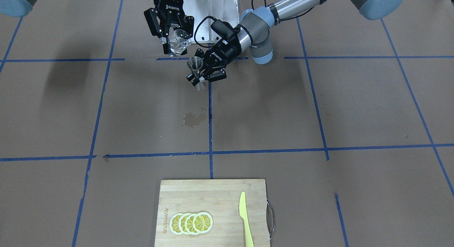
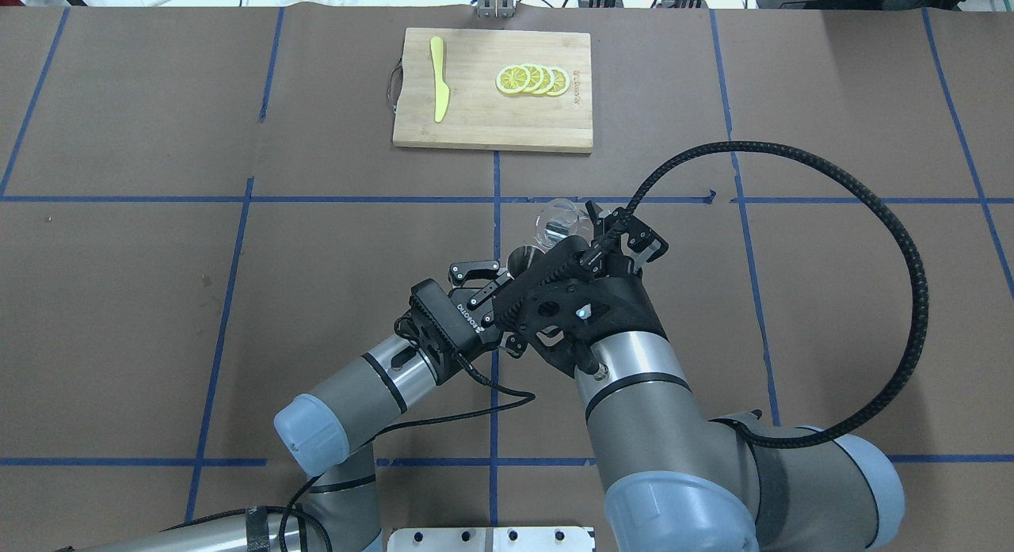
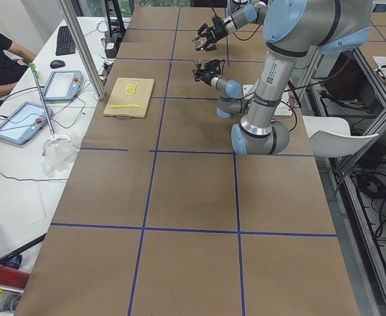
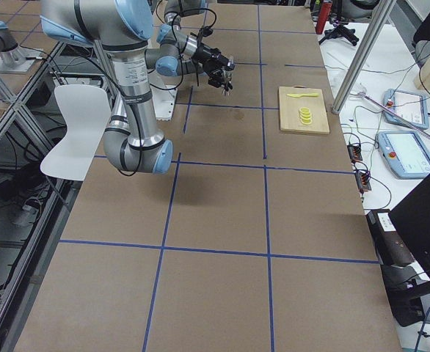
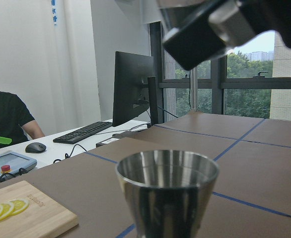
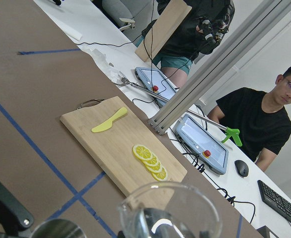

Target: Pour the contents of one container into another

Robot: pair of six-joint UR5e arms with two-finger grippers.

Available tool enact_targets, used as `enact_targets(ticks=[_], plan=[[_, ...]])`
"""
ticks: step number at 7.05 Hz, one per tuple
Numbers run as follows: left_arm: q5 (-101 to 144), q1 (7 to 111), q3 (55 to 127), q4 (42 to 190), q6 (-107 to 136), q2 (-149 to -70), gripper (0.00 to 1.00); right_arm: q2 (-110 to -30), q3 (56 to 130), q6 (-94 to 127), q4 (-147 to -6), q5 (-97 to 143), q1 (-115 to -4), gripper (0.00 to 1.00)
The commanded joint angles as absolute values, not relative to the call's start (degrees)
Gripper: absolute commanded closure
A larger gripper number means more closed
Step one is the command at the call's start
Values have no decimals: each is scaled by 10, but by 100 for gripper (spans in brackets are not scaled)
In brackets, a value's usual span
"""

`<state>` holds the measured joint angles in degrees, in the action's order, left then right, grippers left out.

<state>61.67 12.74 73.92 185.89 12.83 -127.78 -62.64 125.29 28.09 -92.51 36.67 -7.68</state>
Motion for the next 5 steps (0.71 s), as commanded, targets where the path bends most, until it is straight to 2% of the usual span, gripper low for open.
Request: enact_targets(ticks=[1, 5], plan=[[617, 127, 739, 1859, 128, -1278, 100, -627, 1252, 264, -930, 367, -76, 100], [617, 127, 739, 1859, 128, -1278, 100, -628, 1252, 239, -931, 367, -74, 100]])
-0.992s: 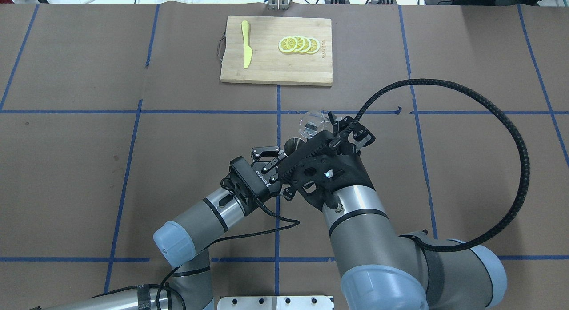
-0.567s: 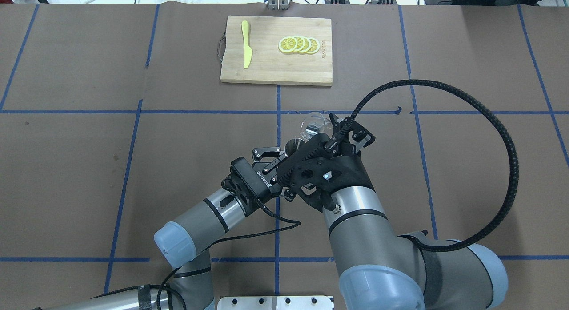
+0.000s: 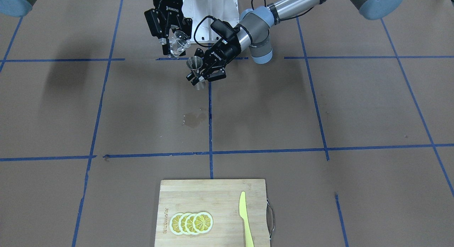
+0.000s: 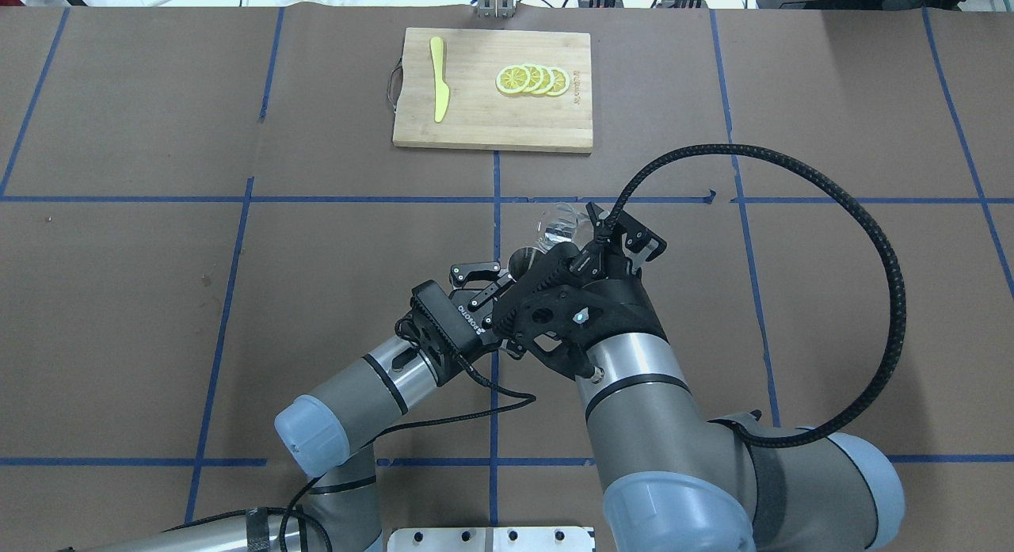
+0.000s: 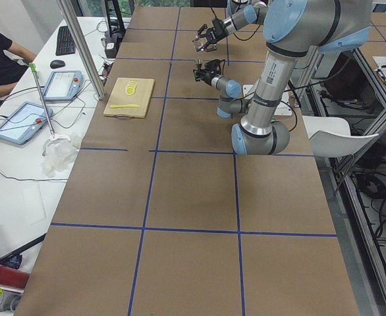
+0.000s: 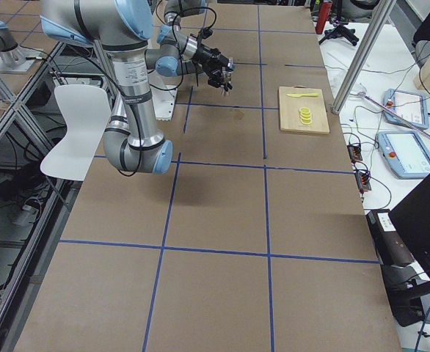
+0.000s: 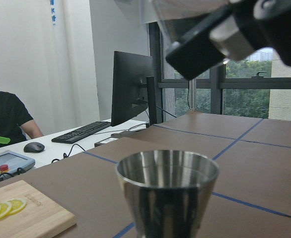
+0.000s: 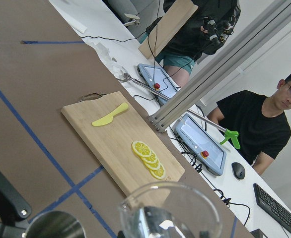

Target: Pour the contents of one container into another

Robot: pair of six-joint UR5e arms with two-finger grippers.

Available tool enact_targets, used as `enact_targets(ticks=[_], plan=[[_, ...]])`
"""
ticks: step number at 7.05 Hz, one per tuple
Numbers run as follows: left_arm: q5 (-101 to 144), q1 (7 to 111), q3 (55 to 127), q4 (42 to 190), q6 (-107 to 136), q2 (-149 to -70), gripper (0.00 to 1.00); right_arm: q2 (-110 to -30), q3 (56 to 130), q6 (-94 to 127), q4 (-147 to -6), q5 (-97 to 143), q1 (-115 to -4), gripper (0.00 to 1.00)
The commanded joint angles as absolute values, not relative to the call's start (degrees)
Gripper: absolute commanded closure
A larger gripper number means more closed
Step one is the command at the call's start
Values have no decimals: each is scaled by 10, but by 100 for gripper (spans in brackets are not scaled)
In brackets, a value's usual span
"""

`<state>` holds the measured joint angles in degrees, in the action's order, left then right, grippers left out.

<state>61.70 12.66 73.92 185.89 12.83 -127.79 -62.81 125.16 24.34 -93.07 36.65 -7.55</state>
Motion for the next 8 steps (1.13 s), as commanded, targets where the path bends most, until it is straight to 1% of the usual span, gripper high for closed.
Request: enact_targets(ticks=[1, 8], plan=[[617, 127, 739, 1859, 128, -1278, 100, -628, 1252, 218, -940, 367, -74, 100], [617, 127, 740, 1859, 128, -1279, 100, -627, 1253, 158, -951, 366, -75, 100]])
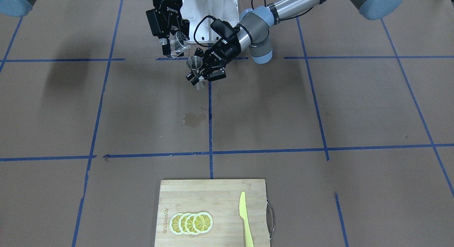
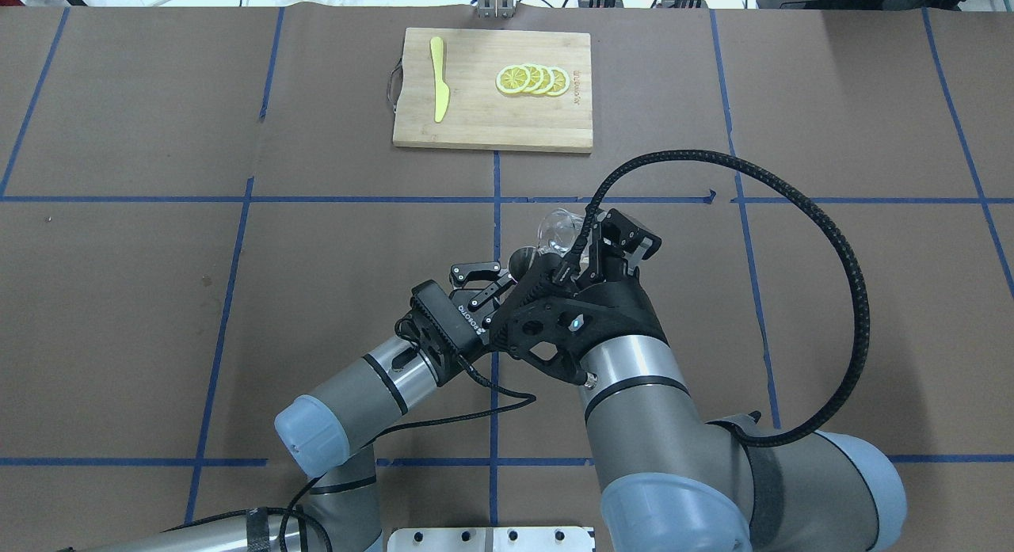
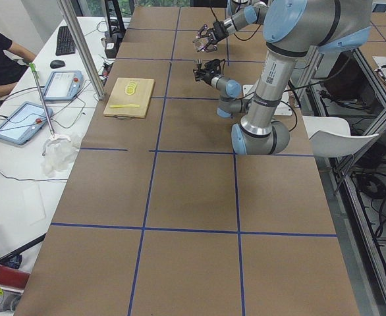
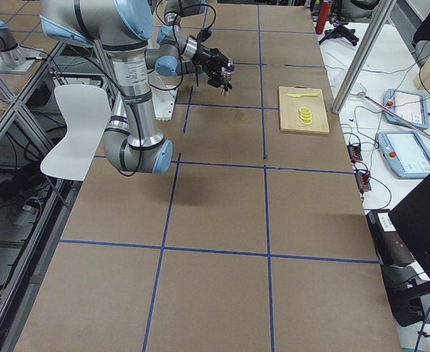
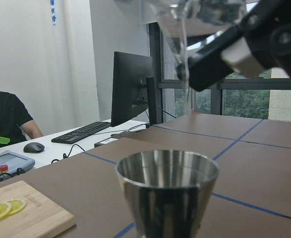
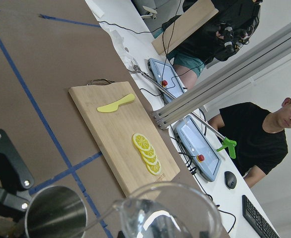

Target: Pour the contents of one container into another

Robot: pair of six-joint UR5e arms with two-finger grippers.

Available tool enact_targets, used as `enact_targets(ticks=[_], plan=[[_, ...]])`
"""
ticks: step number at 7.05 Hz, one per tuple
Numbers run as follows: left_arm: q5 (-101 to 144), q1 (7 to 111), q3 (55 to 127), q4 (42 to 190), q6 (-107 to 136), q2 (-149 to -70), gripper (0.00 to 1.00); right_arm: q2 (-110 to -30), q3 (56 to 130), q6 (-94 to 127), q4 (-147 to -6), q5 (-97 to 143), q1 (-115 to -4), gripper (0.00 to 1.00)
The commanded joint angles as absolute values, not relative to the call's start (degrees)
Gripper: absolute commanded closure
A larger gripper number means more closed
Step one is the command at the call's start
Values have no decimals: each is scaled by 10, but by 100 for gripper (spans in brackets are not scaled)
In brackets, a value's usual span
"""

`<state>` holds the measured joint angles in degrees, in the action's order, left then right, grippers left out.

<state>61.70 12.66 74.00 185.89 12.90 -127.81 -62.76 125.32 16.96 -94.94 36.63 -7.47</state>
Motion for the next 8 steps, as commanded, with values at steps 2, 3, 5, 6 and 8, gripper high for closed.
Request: enact_targets(ticks=[2, 3, 5, 6, 8], plan=[[617, 124, 741, 1859, 129, -1279, 100, -627, 1252, 156, -950, 366, -74, 100], [617, 122, 742, 1859, 129, -1280, 100, -627, 1252, 156, -954, 365, -74, 100], [617, 121, 743, 1859, 129, -1280, 100, -626, 1252, 140, -958, 364, -74, 100], [617, 120, 743, 1859, 129, -1280, 100, -626, 1253, 125, -966, 363, -74, 100], [617, 120, 743, 1859, 129, -1280, 100, -627, 1253, 115, -967, 361, -75, 100]])
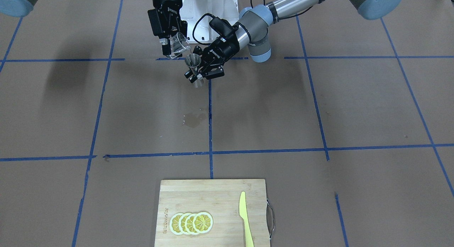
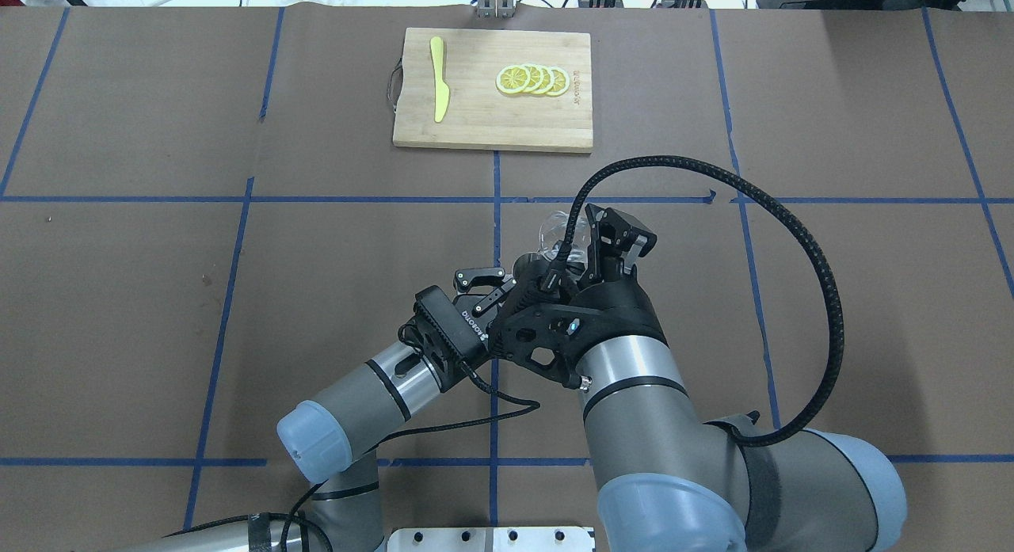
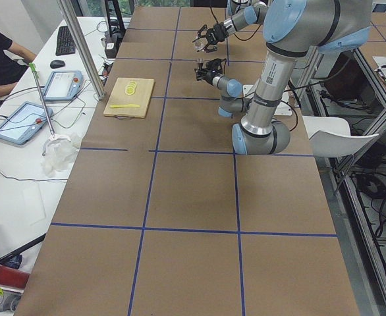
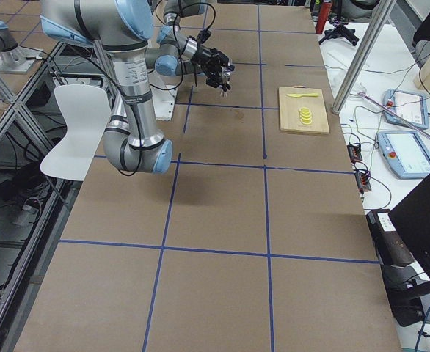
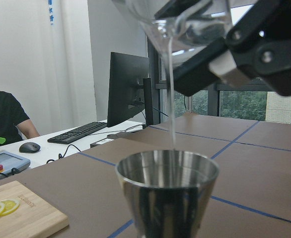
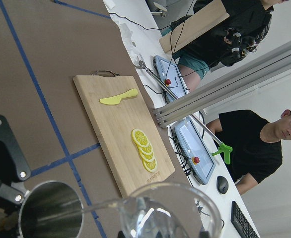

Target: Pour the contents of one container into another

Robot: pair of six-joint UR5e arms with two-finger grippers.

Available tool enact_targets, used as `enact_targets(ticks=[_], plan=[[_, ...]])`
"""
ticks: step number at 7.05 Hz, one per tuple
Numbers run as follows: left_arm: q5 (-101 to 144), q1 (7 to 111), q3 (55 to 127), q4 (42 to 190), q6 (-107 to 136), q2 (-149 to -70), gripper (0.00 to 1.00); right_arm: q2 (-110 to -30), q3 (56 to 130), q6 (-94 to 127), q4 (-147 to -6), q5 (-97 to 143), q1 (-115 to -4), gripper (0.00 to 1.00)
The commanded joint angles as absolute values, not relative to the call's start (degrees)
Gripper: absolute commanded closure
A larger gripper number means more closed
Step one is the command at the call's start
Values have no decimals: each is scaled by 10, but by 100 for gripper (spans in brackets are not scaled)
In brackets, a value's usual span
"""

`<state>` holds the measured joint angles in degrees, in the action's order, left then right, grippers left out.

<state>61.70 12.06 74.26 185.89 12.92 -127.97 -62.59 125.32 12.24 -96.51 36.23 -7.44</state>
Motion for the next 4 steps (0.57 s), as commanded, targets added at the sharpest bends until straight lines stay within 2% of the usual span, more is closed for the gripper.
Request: enact_targets(ticks=[1, 4], plan=[[617, 120, 744, 1859, 129, -1281, 100, -627, 1253, 106, -967, 360, -75, 100], [616, 120, 744, 1859, 129, -1280, 100, -628, 1253, 85, -967, 359, -75, 100]])
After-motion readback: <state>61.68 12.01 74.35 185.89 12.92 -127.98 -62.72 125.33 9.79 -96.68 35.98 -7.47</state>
